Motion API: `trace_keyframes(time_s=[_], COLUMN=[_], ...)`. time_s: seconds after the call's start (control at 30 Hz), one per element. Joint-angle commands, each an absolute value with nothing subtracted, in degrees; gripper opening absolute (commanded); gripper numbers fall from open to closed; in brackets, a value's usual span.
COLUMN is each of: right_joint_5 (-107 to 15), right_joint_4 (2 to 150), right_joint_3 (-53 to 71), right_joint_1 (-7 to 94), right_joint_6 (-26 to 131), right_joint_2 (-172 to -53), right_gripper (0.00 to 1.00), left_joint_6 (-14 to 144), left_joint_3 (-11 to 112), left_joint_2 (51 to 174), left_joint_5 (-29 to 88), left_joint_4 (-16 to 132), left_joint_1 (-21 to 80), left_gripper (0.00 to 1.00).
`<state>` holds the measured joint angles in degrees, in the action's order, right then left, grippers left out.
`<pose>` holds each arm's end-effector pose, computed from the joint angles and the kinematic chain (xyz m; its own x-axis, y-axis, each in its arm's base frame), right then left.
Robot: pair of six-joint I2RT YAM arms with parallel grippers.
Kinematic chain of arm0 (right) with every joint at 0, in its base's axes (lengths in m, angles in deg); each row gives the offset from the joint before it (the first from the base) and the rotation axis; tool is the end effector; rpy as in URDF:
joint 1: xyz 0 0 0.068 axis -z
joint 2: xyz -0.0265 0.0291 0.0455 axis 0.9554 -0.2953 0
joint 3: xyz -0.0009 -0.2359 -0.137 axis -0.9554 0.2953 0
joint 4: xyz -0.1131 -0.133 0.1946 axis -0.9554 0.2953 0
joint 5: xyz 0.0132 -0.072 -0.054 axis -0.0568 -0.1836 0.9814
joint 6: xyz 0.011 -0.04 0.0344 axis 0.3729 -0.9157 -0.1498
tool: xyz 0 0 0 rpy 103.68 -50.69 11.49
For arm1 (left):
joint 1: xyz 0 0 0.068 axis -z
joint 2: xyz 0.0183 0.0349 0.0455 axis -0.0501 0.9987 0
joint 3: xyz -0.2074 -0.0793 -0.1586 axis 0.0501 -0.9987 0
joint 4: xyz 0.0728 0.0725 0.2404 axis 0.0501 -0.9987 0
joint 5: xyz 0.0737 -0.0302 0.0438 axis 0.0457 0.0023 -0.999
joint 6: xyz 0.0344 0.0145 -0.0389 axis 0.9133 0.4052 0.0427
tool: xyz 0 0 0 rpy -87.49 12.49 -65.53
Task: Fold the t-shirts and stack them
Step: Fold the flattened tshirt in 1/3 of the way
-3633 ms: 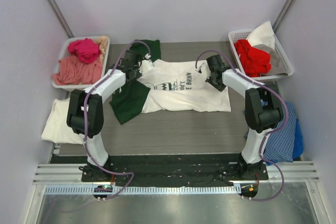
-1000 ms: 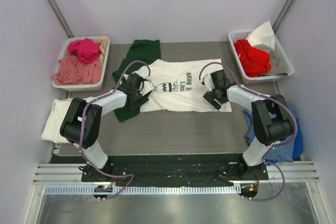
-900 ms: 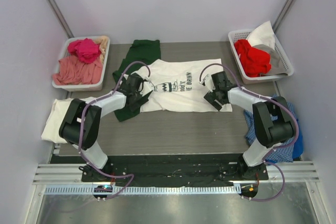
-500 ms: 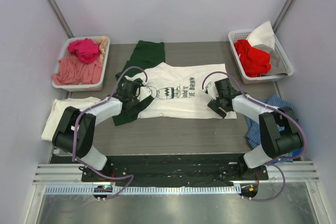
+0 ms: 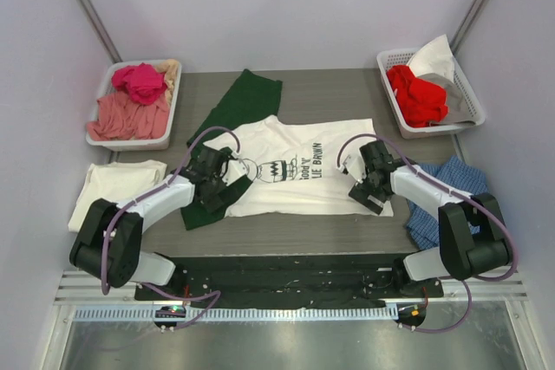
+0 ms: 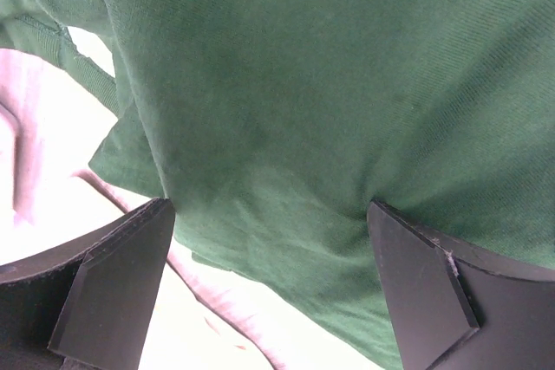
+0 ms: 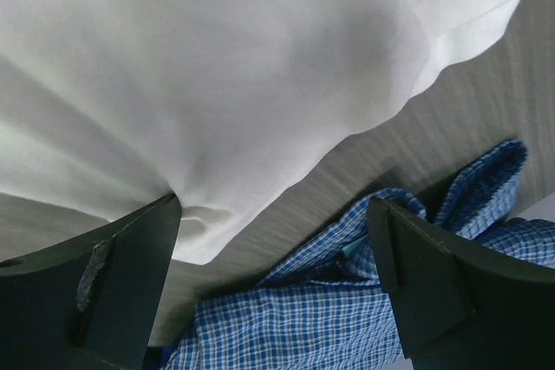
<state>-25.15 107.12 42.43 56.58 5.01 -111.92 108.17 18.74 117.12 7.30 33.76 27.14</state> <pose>0.2352 0.0598 0.1657 -0.5607 -0.8206 -0.1109 -0.7361 0.5553 -0.3871 0.2339 -0.0962 0.1672 -0.5294 0.7973 -0.2900 0.6754 0.6029 0.4246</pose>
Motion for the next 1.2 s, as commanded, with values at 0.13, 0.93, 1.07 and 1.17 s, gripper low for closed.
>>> trace_keyframes(time_s=[0.13, 0.93, 1.07, 1.17], right_joint_5=[-30.0, -25.5, -22.8, -22.0], right_joint_4=[119.3, 111.6, 99.7, 94.0], right_joint_3=[45.1, 29.8, 26.3, 21.9], right_joint_1=[56.9, 57.0, 57.6, 58.6], right_joint_6=[0.4, 8.2, 12.7, 17.4], right_joint_2=[-104.4, -100.2, -106.2, -112.6], right_gripper=[0.99, 0.99, 0.98, 0.98], left_joint_6=[105.3, 102.8, 102.7, 103.4], left_joint_3=[15.4, 28.1, 32.6, 38.5], left_joint_2=[113.8, 103.4, 109.1, 117.3], left_joint_5=[7.6, 2.2, 0.8, 1.8], left_joint_4=[25.1, 31.0, 39.0, 43.8], left_joint_1=[29.4, 31.0, 29.7, 27.4], left_gripper=[1.00, 1.00, 1.00, 1.00])
